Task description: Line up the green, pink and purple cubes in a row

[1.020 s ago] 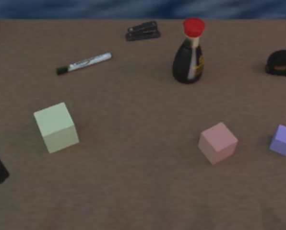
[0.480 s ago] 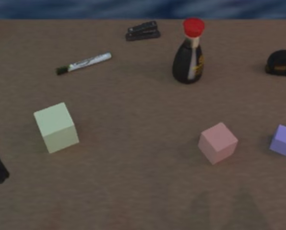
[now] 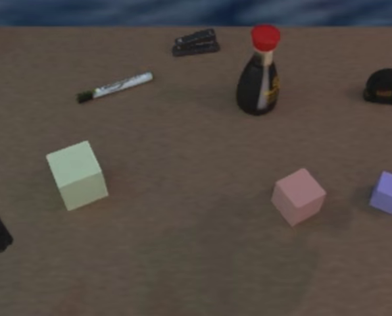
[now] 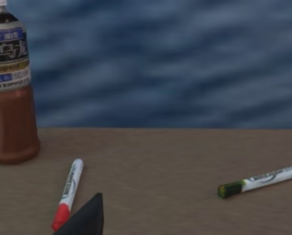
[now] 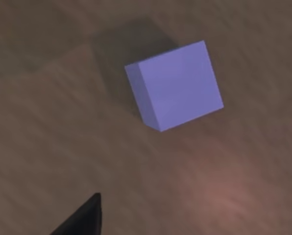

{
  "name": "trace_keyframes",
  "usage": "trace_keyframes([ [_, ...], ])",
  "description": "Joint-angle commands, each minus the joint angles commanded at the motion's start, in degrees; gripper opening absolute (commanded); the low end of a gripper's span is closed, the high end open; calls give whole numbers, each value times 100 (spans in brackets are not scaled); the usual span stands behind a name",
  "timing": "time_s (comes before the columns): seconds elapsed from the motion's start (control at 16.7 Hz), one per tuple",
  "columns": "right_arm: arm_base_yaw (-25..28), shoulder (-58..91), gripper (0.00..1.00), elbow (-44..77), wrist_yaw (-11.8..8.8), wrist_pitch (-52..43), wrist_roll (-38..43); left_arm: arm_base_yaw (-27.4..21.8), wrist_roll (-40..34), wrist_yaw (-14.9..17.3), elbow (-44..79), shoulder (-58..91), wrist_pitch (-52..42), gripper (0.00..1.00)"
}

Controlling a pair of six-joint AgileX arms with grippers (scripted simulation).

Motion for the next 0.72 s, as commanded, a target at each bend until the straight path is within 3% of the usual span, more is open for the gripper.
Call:
trace_keyframes([
  [0.36,165,2446,100,1812,0,-1261,-1213,0,0,0,0,0,0,100],
  [0.72,206,2991,100,2295,-1,-1503,-1501,0,0,0,0,0,0,100],
])
